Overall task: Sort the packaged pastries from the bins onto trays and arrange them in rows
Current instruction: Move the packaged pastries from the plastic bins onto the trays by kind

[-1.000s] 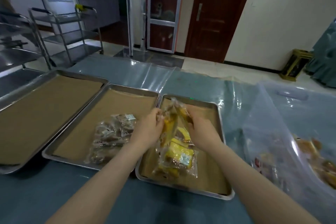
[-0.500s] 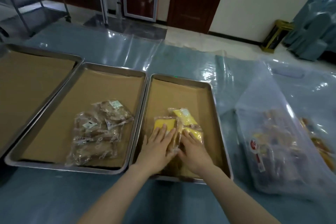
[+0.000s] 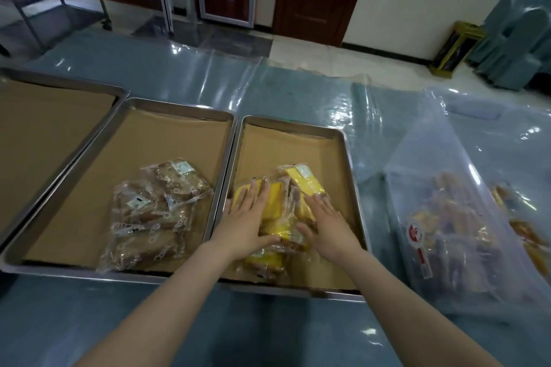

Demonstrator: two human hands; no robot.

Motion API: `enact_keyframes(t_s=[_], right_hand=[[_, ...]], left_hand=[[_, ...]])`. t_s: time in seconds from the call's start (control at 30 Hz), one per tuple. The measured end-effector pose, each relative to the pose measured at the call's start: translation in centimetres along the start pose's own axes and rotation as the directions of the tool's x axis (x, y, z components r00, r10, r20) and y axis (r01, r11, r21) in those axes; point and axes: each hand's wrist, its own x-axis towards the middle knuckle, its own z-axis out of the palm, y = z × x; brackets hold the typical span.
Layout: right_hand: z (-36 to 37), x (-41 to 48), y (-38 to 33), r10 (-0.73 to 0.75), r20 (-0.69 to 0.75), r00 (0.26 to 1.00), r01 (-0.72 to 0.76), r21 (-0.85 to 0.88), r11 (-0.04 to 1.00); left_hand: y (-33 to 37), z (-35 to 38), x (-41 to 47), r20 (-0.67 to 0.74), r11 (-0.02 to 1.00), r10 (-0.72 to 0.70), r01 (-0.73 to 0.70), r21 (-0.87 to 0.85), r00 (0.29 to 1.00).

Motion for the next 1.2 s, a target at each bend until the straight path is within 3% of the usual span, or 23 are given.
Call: enact_keyframes(t_s=[0.2,0.3,0.43,0.57,0.73,0.93,1.2], right_hand=[[-4.3,-0.8,-1.9,-0.127,-0.058,0.990,0.128,0.015,0.992],[-8.1,-1.9,-3.1,-0.220,-0.160,0.962,0.225,0.014,0.974],[-14.7,-3.7,-3.5,-0.232,-0.312,0.921,0.258,0.042,0.965],[-21.1,-5.8,-1.6,-0.278,-0.332,0.901,0.301,0.020,0.953],[-25.6,-8.5,3.9,-0.334,-0.315,0.888,0.336,-0.052,0.941],[-27.8,-10.8,15.2,-0.292,-0.233,0.928,0.269,-0.125,0.955],[-29.1,-11.1,28.1,-0.186,-0.115,0.976,0.168,-0.151,0.974]], left_hand=[[4.3,-3.6,-1.5,-0.138,0.979,0.164,-0.143,0.147,0.977],[6.8,-5.9,-2.2,-0.147,0.977,0.197,-0.182,0.109,0.969],[11.0,-9.0,-2.8,-0.250,0.962,0.270,-0.267,0.049,0.930],[15.5,-10.7,-3.3,-0.356,0.943,0.324,-0.328,0.052,0.877],[21.7,-10.5,-2.7,-0.465,0.945,0.288,-0.326,-0.002,0.837],[29.7,-6.5,-0.9,-0.467,0.942,0.266,-0.331,-0.060,0.843],[37.0,-1.0,2.1,-0.322,0.953,0.271,-0.300,-0.045,0.907]])
